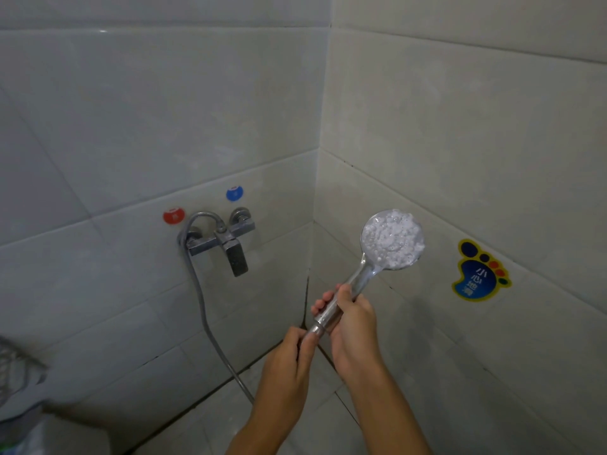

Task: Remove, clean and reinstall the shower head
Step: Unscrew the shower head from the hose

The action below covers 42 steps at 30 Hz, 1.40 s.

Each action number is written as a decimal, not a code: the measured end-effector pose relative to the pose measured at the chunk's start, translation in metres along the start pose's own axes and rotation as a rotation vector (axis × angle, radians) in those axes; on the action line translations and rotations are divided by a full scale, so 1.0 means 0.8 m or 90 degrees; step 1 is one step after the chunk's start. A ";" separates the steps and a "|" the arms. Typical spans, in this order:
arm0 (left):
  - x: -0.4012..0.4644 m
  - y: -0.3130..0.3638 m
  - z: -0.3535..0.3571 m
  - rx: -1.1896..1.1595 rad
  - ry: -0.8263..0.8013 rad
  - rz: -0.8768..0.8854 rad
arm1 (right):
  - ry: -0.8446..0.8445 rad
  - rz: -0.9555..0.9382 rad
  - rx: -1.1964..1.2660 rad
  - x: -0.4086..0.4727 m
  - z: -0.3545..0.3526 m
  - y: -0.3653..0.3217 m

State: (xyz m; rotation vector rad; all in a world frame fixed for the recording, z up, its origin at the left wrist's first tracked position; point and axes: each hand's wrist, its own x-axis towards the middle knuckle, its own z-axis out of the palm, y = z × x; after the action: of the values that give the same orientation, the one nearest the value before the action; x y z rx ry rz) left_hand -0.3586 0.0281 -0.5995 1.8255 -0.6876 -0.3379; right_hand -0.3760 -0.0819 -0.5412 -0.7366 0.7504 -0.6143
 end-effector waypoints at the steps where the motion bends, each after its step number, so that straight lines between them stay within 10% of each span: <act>1: -0.001 0.000 0.000 0.003 0.000 0.012 | 0.000 0.001 0.001 0.000 -0.001 0.000; 42: -0.006 -0.007 0.007 -0.010 -0.002 0.009 | 0.018 0.013 -0.001 0.007 -0.009 0.007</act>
State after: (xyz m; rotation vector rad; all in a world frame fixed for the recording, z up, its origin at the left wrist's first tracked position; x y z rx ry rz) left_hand -0.3634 0.0282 -0.6071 1.8052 -0.6983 -0.3357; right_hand -0.3771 -0.0856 -0.5511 -0.7221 0.7842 -0.6066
